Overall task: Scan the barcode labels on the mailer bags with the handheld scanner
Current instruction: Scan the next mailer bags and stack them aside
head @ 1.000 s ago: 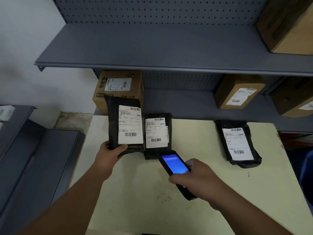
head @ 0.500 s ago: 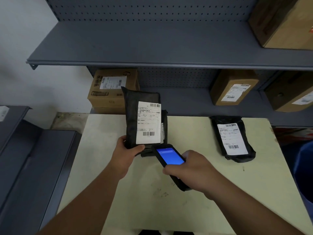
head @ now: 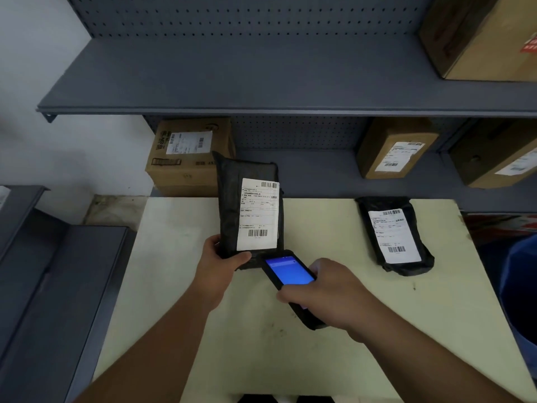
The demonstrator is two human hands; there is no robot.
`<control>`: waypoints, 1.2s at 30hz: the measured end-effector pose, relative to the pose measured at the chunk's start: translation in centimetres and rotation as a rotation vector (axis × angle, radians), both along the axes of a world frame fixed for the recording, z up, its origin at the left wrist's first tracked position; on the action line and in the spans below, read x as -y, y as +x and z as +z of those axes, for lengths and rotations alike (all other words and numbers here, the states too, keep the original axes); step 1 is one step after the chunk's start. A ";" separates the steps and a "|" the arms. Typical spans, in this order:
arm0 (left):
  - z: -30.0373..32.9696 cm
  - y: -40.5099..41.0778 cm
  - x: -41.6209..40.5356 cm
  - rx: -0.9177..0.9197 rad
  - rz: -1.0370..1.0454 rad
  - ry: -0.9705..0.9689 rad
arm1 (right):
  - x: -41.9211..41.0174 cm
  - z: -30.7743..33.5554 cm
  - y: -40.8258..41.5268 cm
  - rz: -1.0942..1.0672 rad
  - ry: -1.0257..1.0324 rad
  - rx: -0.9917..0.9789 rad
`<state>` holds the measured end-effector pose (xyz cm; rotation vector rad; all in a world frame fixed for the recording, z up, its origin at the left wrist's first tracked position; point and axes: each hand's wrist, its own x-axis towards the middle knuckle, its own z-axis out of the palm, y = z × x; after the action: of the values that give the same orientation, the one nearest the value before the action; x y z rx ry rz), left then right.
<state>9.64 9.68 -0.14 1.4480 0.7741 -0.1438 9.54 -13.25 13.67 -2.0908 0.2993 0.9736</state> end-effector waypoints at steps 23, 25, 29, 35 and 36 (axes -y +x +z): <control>-3.8 2.4 5.0 -0.053 -0.148 0.051 | 4.5 -0.8 0.7 -0.116 0.031 -0.010; -4.7 2.9 5.9 -0.064 -0.192 0.064 | 5.5 -0.9 0.9 -0.129 0.030 -0.012; -5.4 3.9 8.3 -0.109 -0.202 0.065 | 7.7 -1.2 1.1 -0.162 0.017 -0.023; -5.7 4.8 12.4 -0.166 -0.213 0.119 | 10.7 -1.8 1.7 -0.226 0.019 -0.032; -5.5 4.9 13.2 -0.172 -0.221 0.122 | 11.1 -1.9 1.7 -0.234 0.022 -0.032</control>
<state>14.58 -3.52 -5.64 1.6515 0.7705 -0.4004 11.26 -24.36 11.77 -1.9696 0.5338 0.8661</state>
